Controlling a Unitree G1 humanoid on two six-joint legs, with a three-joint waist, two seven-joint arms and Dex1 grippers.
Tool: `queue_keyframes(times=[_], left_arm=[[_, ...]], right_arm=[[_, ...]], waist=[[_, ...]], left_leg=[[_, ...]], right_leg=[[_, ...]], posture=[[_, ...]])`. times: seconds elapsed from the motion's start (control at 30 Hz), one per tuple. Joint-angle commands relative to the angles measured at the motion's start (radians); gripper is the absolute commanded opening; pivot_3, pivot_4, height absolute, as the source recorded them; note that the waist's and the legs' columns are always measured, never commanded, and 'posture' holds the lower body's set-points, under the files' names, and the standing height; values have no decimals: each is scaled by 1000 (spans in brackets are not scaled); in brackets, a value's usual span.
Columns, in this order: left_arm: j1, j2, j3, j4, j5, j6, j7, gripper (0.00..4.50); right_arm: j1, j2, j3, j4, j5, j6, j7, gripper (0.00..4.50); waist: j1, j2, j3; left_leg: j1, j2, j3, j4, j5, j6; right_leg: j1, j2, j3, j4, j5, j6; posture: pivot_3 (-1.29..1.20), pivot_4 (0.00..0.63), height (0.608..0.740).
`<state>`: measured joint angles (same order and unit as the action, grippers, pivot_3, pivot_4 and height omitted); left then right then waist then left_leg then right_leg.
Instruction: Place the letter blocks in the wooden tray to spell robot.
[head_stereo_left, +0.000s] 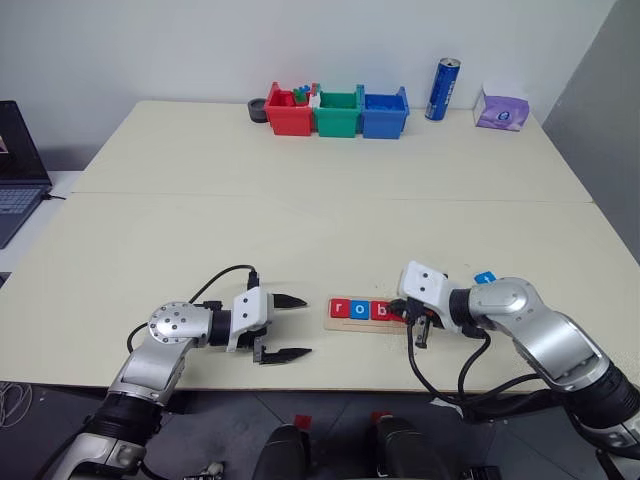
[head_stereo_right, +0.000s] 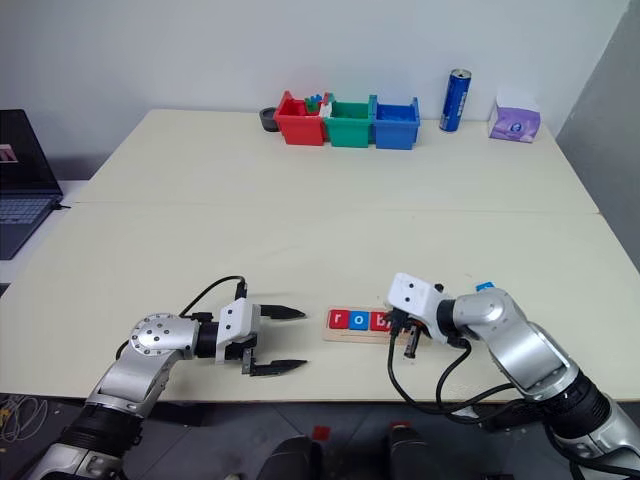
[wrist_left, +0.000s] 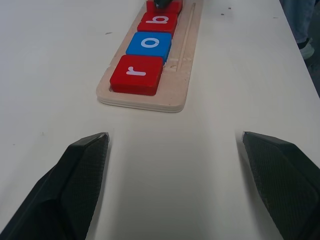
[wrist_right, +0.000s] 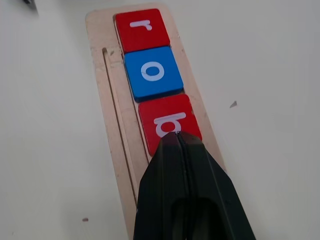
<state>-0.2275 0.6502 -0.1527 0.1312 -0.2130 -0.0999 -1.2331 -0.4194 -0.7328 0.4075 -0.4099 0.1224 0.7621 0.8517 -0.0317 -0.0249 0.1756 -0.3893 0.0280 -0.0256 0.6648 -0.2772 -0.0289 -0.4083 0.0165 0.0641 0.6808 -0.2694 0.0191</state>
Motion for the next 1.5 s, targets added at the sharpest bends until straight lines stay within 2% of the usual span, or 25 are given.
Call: queue_keyframes(times=[0.03, 0.27, 0.4, 0.5, 0.57, 0.63, 0.7, 0.77, 0.83, 1.07, 1.5], left_arm=[[3, 0, 3, -20, 0, -17, 4, 4500], [11, 4, 8, -26, 0, -19, 7, 4500], [18, 8, 12, -29, -1, -20, 8, 4500], [22, 11, 14, -30, -1, -19, 9, 4500], [24, 13, 17, -30, -2, -18, 10, 4500], [27, 16, 18, -29, -2, -19, 9, 4500], [29, 17, 19, -29, -2, -19, 10, 4500], [30, 17, 20, -30, -2, -18, 11, 4500], [31, 18, 21, -31, -2, -18, 12, 4500], [33, 18, 22, -33, -1, -20, 17, 4500], [36, 22, 18, -37, -2, -20, 24, 4500]], right_arm=[[-26, -9, -8, -15, -10, -27, 18, 22], [-49, 72, -107, -88, 111, 82, 15, 22], [-10, -32, -143, -108, 101, 64, 49, 22], [27, -121, -134, -98, 66, 5, 69, 651], [42, -153, -129, -93, 54, -21, 76, 1247], [47, -170, -113, -71, 18, -53, 69, 2094], [51, -176, -99, -48, -10, -81, 64, 2666], [52, -171, -96, -35, -20, -96, 66, 2666], [51, -156, -99, -23, -25, -110, 62, 2312], [54, -155, -94, -11, -37, -127, 84, 19], [30, -129, -30, 21, -94, -151, 101, 19]], waist=[[0, 0, 0], [-1, 0, 0], [4, 0, 0], [7, 0, 0], [4, 0, 0], [-1, 0, 0], [-3, 0, 0], [-3, 0, 0], [-2, 0, 0], [0, 0, 0], [0, 0, 0]], left_leg=[[0, 0, 0, 0, 0, 0], [0, 0, 0, 0, 0, 0], [-1, 0, -1, 0, 0, 0], [-1, -2, 0, 0, 0, 0], [-1, -1, 0, 0, 0, 0], [-1, 0, 0, 0, 0, 0], [0, 0, 0, 0, 0, 0], [0, 0, 0, 0, 0, 0], [0, 0, 0, 0, 0, 0], [0, 0, 1, 0, 0, 0], [0, 0, 1, 0, 0, 0]], right_leg=[[0, 0, 0, 0, 0, 0], [0, 0, 0, 0, 0, 0], [0, 0, 0, 0, 0, 0], [0, -2, -1, -1, 0, 0], [0, -2, -1, -1, 0, 0], [0, -1, -1, 0, 0, 1], [0, -1, 0, 0, 0, 1], [0, 0, 0, 0, -1, 1], [0, 0, 0, 0, -1, 1], [0, 0, 1, 0, 0, 0], [0, 0, 0, 0, 0, 0]], posture=[[0, 150, 740], [0, 150, 740], [0, 150, 740], [0, 150, 740], [0, 150, 740], [0, 150, 740], [0, 150, 740], [0, 150, 740], [0, 150, 740], [0, 150, 740], [0, 150, 740]])
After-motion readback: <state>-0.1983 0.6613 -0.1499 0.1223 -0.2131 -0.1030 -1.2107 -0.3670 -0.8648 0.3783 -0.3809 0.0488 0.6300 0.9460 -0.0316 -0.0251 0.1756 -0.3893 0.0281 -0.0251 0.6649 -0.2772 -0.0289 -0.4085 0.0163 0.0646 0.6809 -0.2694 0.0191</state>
